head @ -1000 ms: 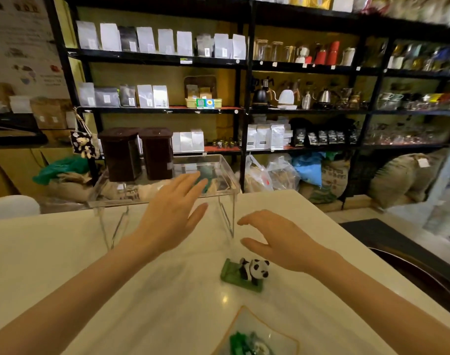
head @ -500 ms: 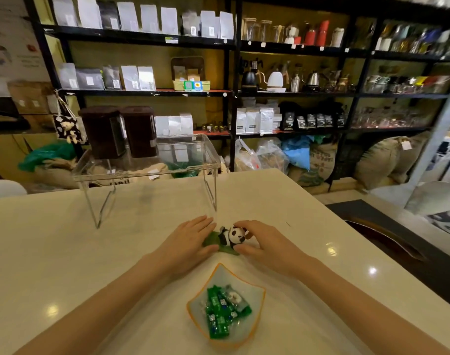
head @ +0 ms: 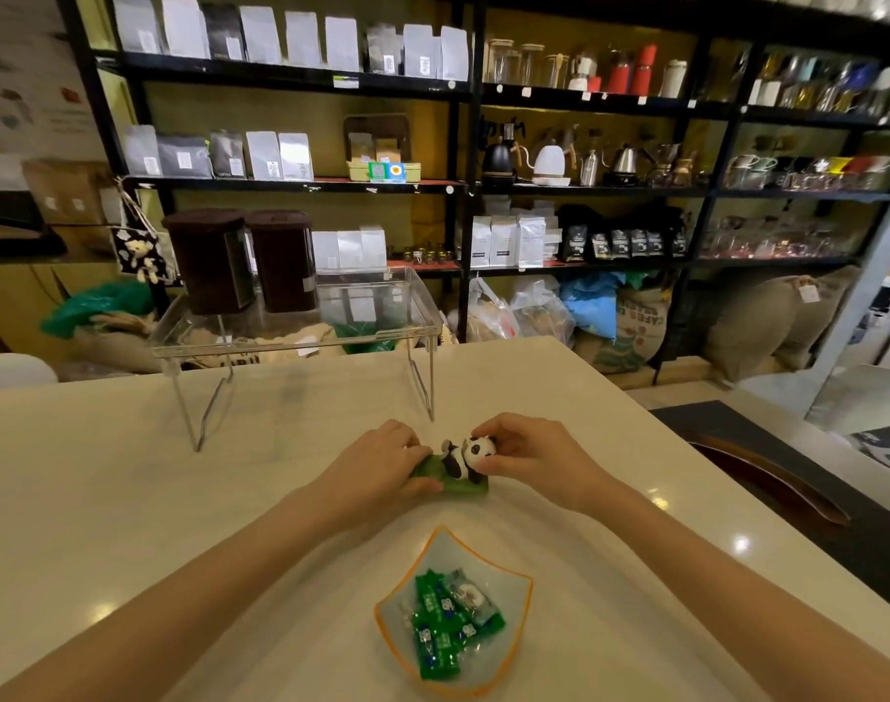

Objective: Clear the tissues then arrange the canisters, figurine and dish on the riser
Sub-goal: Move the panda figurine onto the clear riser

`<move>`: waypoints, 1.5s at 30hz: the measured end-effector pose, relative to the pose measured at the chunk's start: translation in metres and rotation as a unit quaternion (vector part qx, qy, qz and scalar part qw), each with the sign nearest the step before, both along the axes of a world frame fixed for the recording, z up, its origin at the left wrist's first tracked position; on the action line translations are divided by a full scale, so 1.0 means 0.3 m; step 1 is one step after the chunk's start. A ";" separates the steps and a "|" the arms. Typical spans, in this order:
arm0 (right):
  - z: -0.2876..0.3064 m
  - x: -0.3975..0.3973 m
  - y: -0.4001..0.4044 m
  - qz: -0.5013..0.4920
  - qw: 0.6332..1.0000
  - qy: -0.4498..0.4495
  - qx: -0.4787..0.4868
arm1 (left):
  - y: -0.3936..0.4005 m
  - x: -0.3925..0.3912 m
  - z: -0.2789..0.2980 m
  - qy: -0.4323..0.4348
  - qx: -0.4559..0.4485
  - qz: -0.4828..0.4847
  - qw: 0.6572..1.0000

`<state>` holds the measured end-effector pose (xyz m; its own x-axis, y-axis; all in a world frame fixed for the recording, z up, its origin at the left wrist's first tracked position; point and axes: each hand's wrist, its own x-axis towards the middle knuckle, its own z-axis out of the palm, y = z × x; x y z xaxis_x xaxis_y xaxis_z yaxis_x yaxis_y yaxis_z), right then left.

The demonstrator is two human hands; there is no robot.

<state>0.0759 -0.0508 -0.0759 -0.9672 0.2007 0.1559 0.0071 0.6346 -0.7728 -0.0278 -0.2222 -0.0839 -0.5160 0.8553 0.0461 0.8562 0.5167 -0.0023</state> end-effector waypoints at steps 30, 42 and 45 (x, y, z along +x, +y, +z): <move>0.511 -0.673 0.097 -0.003 0.984 0.152 -0.095 | 0.130 -0.506 0.463 -0.068 0.421 0.148 0.892; 0.356 -0.884 0.162 -0.030 0.986 0.123 -0.104 | 0.214 -0.688 0.379 -0.093 0.311 0.234 0.916; 0.340 -0.897 0.161 -0.032 0.988 0.129 -0.081 | 0.220 -0.699 0.378 -0.103 0.277 0.245 0.923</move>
<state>-0.1932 -0.0024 0.0262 -0.8844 0.3024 0.3555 -0.1667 0.5069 -0.8457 -0.2375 -0.1562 0.0295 -0.8811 0.3923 0.2642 0.4728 0.7145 0.5157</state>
